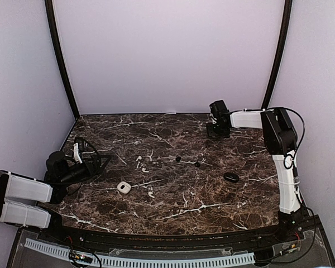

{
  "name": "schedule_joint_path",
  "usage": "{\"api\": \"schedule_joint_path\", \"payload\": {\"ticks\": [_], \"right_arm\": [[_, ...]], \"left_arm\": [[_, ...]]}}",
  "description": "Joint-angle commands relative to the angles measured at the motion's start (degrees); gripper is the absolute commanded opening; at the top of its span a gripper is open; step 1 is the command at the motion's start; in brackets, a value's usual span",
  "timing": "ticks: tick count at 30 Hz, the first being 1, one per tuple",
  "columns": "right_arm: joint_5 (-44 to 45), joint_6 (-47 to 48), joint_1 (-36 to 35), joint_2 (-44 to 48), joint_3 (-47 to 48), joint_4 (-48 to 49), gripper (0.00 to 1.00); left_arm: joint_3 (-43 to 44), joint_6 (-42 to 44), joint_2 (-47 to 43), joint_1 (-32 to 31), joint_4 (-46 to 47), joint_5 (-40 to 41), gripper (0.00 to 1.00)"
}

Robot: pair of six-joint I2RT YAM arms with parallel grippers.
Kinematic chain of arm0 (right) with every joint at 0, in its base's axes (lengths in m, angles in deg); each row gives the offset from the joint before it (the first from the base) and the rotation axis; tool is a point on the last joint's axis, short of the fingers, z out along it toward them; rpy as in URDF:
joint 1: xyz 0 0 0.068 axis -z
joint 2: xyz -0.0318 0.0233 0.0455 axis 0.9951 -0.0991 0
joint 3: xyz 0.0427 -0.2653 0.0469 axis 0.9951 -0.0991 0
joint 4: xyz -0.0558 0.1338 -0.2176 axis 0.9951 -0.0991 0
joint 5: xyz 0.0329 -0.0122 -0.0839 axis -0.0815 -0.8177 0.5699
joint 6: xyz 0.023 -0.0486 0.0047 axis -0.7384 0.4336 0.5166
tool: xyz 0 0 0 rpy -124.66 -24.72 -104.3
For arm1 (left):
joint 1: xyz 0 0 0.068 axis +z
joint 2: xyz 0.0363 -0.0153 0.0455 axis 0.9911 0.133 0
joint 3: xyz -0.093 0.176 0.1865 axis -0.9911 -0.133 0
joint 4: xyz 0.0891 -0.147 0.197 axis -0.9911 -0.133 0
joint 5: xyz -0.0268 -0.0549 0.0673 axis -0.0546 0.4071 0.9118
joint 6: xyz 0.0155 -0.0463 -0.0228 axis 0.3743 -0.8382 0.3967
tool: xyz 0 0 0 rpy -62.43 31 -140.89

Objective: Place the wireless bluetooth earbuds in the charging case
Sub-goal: Pick up the charging case from the center of the board.

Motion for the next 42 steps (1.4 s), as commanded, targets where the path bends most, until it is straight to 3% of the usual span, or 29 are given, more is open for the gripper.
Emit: {"api": "schedule_joint_path", "payload": {"ticks": [1,23,42], "right_arm": [[-0.52,0.31,0.13,-1.31,1.54,-0.45,0.66],[-0.18,0.27,0.12,-2.77,2.76,-1.26,0.63],[-2.02,2.44,-0.9,13.91,-9.78,3.86,0.54]], "left_arm": [[1.21,1.09,-1.08,-0.14,-0.04,0.03,0.99],[1.54,1.17,-0.87,-0.17,-0.39,-0.41,0.99],[1.81,1.09,-0.47,-0.21,-0.37,-1.16,0.97]]}}
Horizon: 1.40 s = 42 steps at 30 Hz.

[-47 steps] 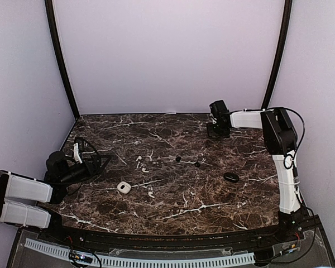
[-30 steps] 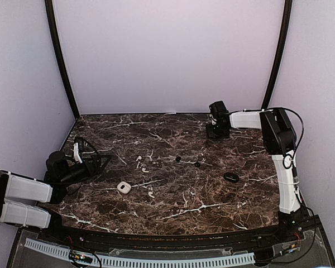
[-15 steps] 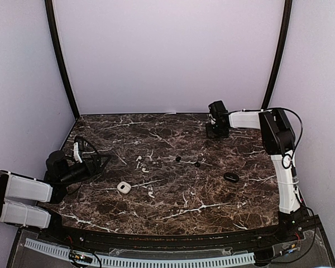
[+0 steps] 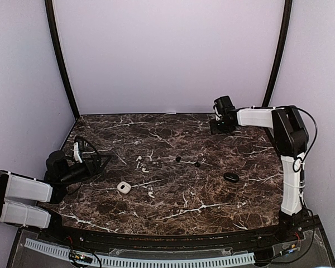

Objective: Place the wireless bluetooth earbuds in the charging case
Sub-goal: Pick up the charging case from the center of the board, then place the charging case at the center of the board.

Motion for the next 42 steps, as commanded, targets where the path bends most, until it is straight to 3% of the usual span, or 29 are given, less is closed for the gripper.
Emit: {"api": "schedule_joint_path", "payload": {"ticks": [1,11,25,34,42], "right_arm": [[-0.64,0.79,-0.79,6.42,-3.59,3.06,0.54],[-2.93,-0.25,-2.46,16.24,-12.65,3.73,0.54],[-8.54,-0.35,-5.54,20.84,-17.96,1.24,0.52],[-16.96,2.88,-19.44,35.21,-37.84,6.42,0.49],[-16.93,1.6,-34.92,41.92,-47.88,9.71,0.5]], "left_arm": [[1.52,0.87,-0.36,-0.2,-0.27,-0.94,0.97],[1.65,0.46,-0.08,-0.17,0.0,-1.63,0.96],[2.35,0.45,0.88,-0.14,-0.77,-2.31,0.96],[2.86,-0.15,2.62,-0.29,0.01,-4.08,0.95],[3.27,-0.16,3.97,-0.5,0.74,-5.38,0.94]]}}
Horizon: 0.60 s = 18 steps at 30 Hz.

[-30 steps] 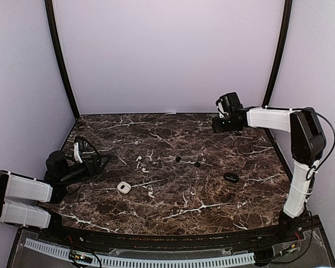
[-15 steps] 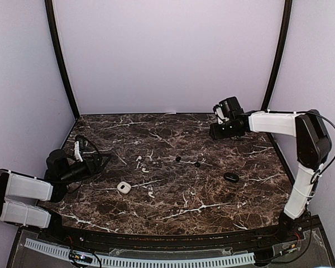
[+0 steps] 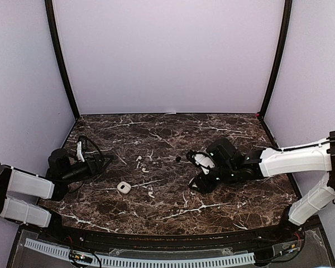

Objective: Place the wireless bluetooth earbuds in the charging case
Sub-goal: Place the charging case at the center of the board.

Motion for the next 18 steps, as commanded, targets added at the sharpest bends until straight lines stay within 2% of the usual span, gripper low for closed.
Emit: {"api": "schedule_joint_path", "payload": {"ticks": [1,13,18], "right_arm": [[-1.15,-0.37,-6.55,2.37,-4.0,5.85,0.5],[2.94,1.94,-17.93,-7.12,-1.15,6.08,0.51],[3.35,2.99,-19.45,-13.29,1.72,4.05,0.51]], "left_arm": [[1.48,-0.08,1.19,-0.52,0.92,-2.16,0.94],[3.86,-0.58,7.02,-1.17,2.01,-6.18,0.91],[4.14,-0.54,7.28,-1.47,1.83,-6.64,0.9]]}}
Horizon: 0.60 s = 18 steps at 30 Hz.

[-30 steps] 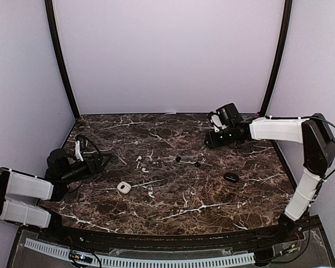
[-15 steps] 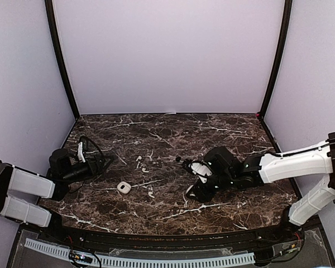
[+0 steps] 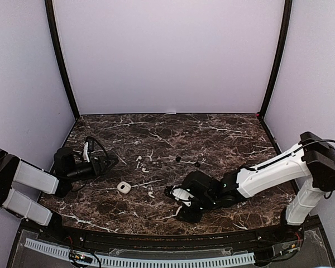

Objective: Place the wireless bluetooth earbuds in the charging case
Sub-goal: Place the charging case at the center of the board.

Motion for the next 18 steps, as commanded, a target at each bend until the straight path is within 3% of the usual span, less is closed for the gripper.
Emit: {"api": "schedule_joint_path", "payload": {"ticks": [1,18], "right_arm": [[1.53,1.48,-1.33,-3.34,2.92,-0.5,0.51],[3.07,2.34,-1.92,-6.78,2.97,0.41,0.66]], "left_arm": [[1.24,-0.05,-0.26,-0.45,1.39,-1.81,0.9],[1.59,0.06,0.13,-1.12,1.37,-2.25,0.9]]}}
